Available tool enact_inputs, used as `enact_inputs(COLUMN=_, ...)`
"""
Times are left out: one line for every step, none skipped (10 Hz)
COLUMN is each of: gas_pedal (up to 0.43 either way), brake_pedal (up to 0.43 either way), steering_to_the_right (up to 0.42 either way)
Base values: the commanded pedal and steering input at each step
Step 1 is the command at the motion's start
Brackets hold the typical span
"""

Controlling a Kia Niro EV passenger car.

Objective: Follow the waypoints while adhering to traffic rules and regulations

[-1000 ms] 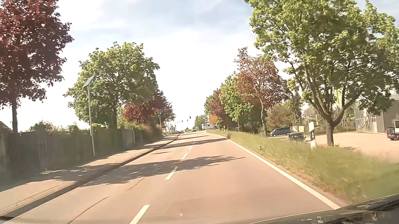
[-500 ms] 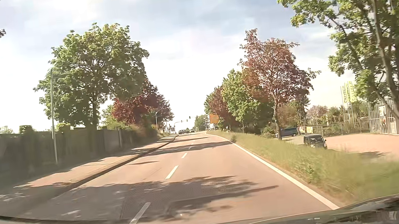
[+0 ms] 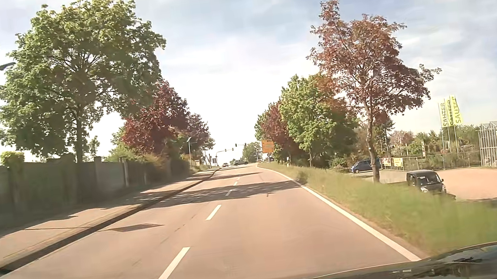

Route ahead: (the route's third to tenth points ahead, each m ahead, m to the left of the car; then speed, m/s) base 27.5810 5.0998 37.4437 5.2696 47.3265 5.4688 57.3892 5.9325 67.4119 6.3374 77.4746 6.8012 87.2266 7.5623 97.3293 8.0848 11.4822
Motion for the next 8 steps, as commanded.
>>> enact_inputs(gas_pedal=0.110, brake_pedal=0.000, steering_to_the_right=-0.001)
enact_inputs(gas_pedal=0.110, brake_pedal=0.000, steering_to_the_right=0.000)
enact_inputs(gas_pedal=0.110, brake_pedal=0.000, steering_to_the_right=-0.001)
enact_inputs(gas_pedal=0.110, brake_pedal=0.000, steering_to_the_right=-0.001)
enact_inputs(gas_pedal=0.110, brake_pedal=0.000, steering_to_the_right=-0.001)
enact_inputs(gas_pedal=0.110, brake_pedal=0.000, steering_to_the_right=-0.002)
enact_inputs(gas_pedal=0.110, brake_pedal=0.000, steering_to_the_right=-0.001)
enact_inputs(gas_pedal=0.110, brake_pedal=0.000, steering_to_the_right=-0.002)
